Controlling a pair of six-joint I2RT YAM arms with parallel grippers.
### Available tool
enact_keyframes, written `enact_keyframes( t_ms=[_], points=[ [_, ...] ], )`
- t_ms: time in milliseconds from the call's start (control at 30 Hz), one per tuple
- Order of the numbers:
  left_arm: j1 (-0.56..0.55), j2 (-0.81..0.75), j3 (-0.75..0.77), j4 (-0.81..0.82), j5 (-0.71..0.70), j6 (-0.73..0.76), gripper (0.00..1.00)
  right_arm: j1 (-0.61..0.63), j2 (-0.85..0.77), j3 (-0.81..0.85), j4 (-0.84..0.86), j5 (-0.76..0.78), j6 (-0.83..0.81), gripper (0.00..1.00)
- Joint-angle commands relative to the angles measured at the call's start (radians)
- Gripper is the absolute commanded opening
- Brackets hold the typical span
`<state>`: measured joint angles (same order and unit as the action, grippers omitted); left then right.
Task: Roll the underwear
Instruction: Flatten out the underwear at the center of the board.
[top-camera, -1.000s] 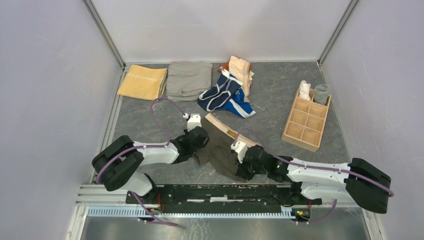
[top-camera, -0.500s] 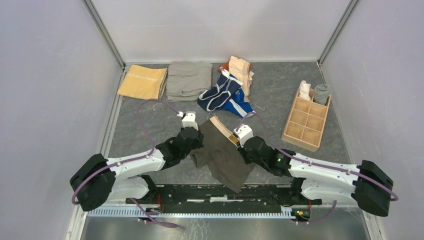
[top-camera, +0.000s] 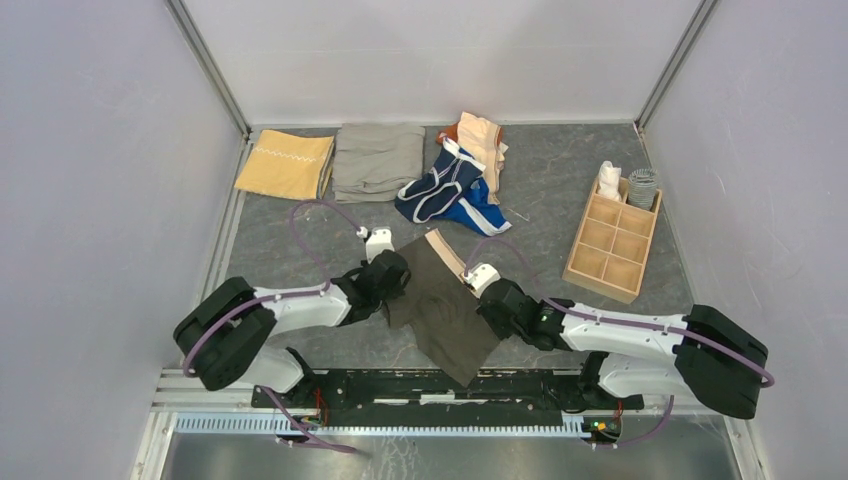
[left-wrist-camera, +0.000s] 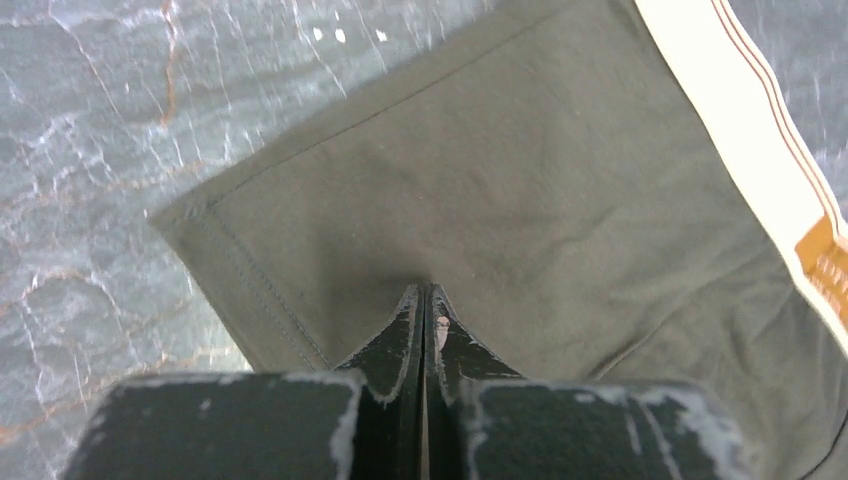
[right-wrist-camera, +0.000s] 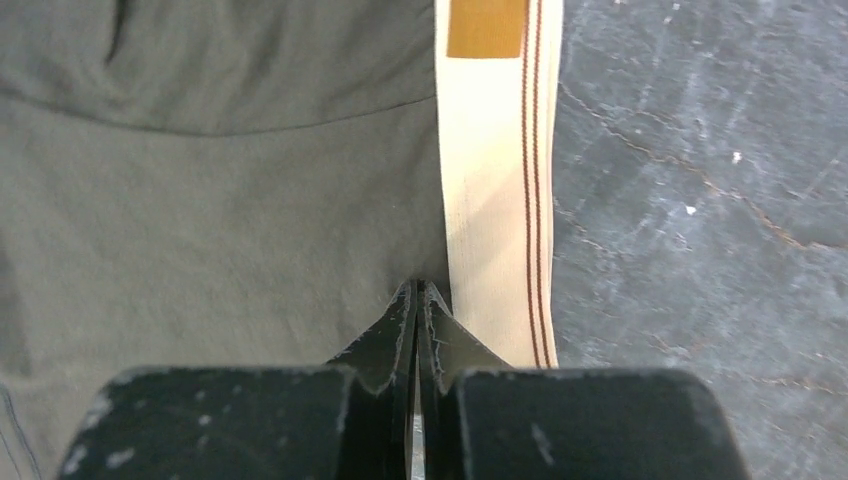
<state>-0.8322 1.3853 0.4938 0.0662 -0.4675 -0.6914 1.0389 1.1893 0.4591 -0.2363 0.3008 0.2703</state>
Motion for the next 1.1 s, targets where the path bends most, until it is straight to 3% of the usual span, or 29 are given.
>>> enact_keyframes(
  t_ms=[0, 267, 367, 567, 667, 733, 767, 833, 1067],
  points=[
    [0.066, 0.085, 0.046, 0.049, 0.039, -0.033, 0.02, 0.026, -0.016, -0.044, 0.061, -0.149, 0.016, 0.03],
    [0.116, 0.296, 0.234, 0.078, 0.064, 0.100, 0.02, 0.127, 0.074, -0.015, 0.229, -0.333, 0.081, 0.03],
    [0.135, 0.333, 0.308, 0.045, 0.056, 0.122, 0.02, 0.139, 0.061, 0.031, 0.201, -0.230, 0.082, 0.06],
    [0.137, 0.168, 0.306, 0.014, 0.045, 0.141, 0.06, 0.138, -0.135, 0.008, 0.110, 0.022, 0.064, 0.14],
    [0.137, 0.053, 0.277, -0.015, 0.048, 0.124, 0.15, 0.135, -0.195, -0.008, 0.091, 0.067, 0.044, 0.22],
    [0.137, -0.027, 0.233, -0.016, 0.066, 0.104, 0.29, 0.135, -0.201, -0.008, 0.078, 0.060, 0.030, 0.25],
    [0.137, -0.065, 0.193, 0.005, 0.112, 0.095, 0.37, 0.136, -0.195, -0.007, 0.074, 0.052, 0.026, 0.26],
    [0.136, -0.117, 0.141, 0.060, 0.212, 0.076, 0.41, 0.135, -0.182, -0.011, 0.069, 0.044, 0.032, 0.27],
    [0.083, -0.124, -0.015, 0.164, 0.316, -0.024, 0.17, 0.136, -0.226, -0.050, 0.087, 0.034, 0.108, 0.27]
  ],
)
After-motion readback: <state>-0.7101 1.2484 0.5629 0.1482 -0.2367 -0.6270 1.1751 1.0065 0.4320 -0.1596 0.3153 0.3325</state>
